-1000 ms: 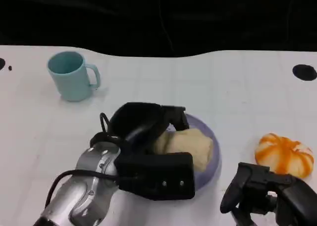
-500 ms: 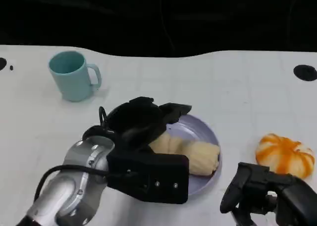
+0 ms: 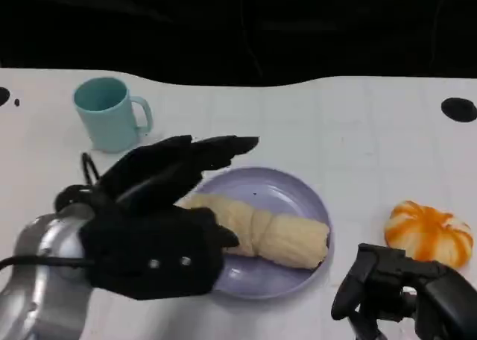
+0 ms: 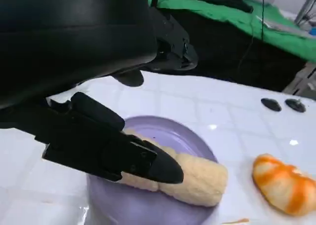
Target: Grasp the towel on the left side of the plate with the left hand and place it into the plate.
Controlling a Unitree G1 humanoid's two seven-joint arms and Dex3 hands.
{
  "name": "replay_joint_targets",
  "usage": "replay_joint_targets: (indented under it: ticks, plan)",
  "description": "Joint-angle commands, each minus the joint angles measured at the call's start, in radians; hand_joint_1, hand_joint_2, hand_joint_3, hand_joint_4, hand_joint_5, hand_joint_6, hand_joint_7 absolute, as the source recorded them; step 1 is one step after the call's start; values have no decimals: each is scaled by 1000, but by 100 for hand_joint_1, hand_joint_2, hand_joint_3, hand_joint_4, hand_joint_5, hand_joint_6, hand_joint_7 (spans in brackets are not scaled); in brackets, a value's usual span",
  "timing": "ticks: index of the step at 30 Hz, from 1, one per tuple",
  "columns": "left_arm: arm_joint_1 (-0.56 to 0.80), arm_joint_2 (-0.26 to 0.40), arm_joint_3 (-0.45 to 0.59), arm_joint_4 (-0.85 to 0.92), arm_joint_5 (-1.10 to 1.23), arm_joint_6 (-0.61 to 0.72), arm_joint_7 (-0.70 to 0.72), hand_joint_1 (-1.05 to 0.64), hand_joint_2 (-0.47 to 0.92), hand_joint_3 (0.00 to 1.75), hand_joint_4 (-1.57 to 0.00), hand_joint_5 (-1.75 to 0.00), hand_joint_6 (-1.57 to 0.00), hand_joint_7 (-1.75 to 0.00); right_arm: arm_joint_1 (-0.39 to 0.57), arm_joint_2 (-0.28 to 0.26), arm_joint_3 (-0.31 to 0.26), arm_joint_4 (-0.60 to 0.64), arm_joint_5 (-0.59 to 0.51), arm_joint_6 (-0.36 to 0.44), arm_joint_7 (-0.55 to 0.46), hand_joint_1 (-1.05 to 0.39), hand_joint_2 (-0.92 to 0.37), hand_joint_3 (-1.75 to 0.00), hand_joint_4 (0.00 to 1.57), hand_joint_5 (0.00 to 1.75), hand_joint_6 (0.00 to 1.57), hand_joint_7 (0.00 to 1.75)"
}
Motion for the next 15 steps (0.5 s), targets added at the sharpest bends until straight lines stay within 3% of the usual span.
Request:
replay_joint_targets:
  ticks: [1,5,6,7,9,13,15]
  plan:
    - [89,-14,79,-62,-127,24,5,-37,92,17,-34,-73,-41,-9,2,-9,-7,4,-1,-9,-1,-12,-58,-105,76,167,70,134]
    - [191,-104,169,-126,-290,83,49,-14,92,21,-50,-83,-58,-16,1,-9,-4,3,-5,-3,-3,-13,-57,-105,76,166,70,134]
    - [212,-122,186,-141,-322,98,61,-9,84,39,-53,-92,-63,-22,0,-7,-4,2,-3,0,-3,-13,-57,-105,76,166,70,134]
    - [233,-141,206,-156,-358,111,72,-5,67,76,-55,-103,-65,-33,0,-5,-4,3,-1,0,-4,-13,-57,-105,76,166,70,134]
    - [265,-162,234,-182,-412,133,85,-3,51,114,-61,-120,-65,-62,-1,-2,-1,6,-1,-2,-6,-12,-57,-106,76,166,70,134]
    - [339,-187,309,-271,-544,257,103,-5,46,138,-75,-147,-76,-114,-3,-2,-3,4,1,3,-5,-11,-57,-106,76,166,70,134]
    - [363,-198,349,-311,-622,341,110,-5,45,142,-77,-158,-78,-127,-3,-3,-5,7,1,-4,-4,-10,-57,-106,76,166,70,134]
